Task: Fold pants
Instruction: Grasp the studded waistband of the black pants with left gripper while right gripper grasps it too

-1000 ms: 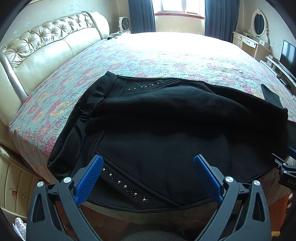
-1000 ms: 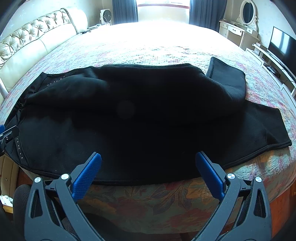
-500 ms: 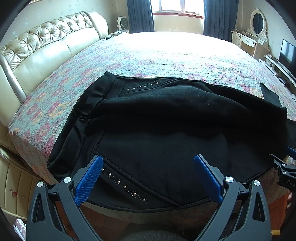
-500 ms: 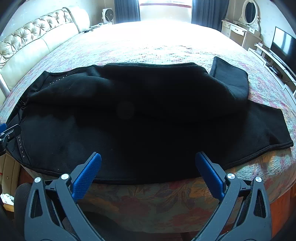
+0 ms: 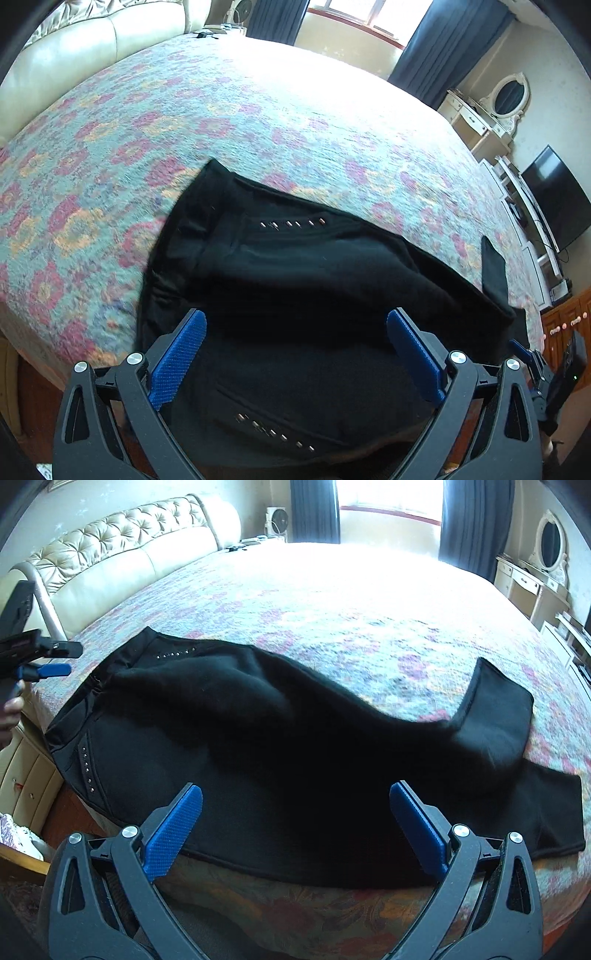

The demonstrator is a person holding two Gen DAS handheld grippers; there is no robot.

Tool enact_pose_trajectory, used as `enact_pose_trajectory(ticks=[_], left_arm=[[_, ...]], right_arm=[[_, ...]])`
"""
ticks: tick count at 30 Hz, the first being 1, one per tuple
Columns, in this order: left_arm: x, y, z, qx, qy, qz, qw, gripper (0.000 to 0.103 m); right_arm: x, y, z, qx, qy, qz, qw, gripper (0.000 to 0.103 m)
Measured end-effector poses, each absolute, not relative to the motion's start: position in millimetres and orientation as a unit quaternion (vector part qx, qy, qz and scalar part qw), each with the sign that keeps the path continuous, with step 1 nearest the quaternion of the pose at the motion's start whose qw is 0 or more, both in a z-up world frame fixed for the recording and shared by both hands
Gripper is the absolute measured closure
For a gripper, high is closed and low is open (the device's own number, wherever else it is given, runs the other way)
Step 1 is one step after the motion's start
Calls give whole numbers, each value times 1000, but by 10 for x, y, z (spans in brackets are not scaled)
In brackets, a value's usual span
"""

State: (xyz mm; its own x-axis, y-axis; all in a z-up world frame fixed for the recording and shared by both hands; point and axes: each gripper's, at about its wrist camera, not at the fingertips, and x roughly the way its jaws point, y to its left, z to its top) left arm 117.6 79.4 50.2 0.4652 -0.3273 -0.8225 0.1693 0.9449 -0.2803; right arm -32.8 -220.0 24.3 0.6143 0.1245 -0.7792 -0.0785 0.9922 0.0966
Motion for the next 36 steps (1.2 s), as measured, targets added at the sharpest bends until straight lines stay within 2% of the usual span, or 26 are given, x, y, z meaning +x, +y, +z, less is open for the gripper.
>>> enact_pose_trajectory(ticks=[7, 11, 18, 22, 24, 30, 32, 33, 34, 35, 36], left_arm=[[2367, 1207, 111, -111, 538, -144, 823, 6], [2721, 1289, -234, -141, 575, -139, 794, 6], [2868, 1112, -439, -103, 590, -157, 785, 6], [2879, 963, -664, -23, 619, -142, 773, 6], [2785, 886, -657, 19, 602, -145, 785, 5], [2826, 937, -570, 15, 604, -137, 785, 6], [2835, 965, -529, 5, 598, -143, 789, 47], [2848, 994, -503, -6, 598, -146, 788, 53], [2875, 1030, -484, -30, 604, -156, 781, 69], [2895, 1063, -480, -54, 610, -167, 772, 79], [2910, 1088, -471, -66, 613, -168, 769, 81]], right_arm=[[111, -2208, 348, 32, 420, 65, 904, 2], [297, -2211, 276, 38, 428, 84, 899, 2], [640, -2255, 181, 69, 452, 114, 882, 2], [833, -2210, 160, 74, 462, 136, 873, 2], [896, -2185, 172, 72, 462, 138, 873, 2], [1069, -2157, 119, 96, 470, 148, 865, 2], [1138, -2151, 107, 87, 473, 152, 863, 2], [1183, -2144, 109, 77, 475, 154, 863, 2], [1227, -2144, 121, 67, 475, 152, 864, 2], [1287, -2153, 134, 58, 475, 150, 865, 2], [1363, -2167, 148, 52, 478, 149, 864, 2]])
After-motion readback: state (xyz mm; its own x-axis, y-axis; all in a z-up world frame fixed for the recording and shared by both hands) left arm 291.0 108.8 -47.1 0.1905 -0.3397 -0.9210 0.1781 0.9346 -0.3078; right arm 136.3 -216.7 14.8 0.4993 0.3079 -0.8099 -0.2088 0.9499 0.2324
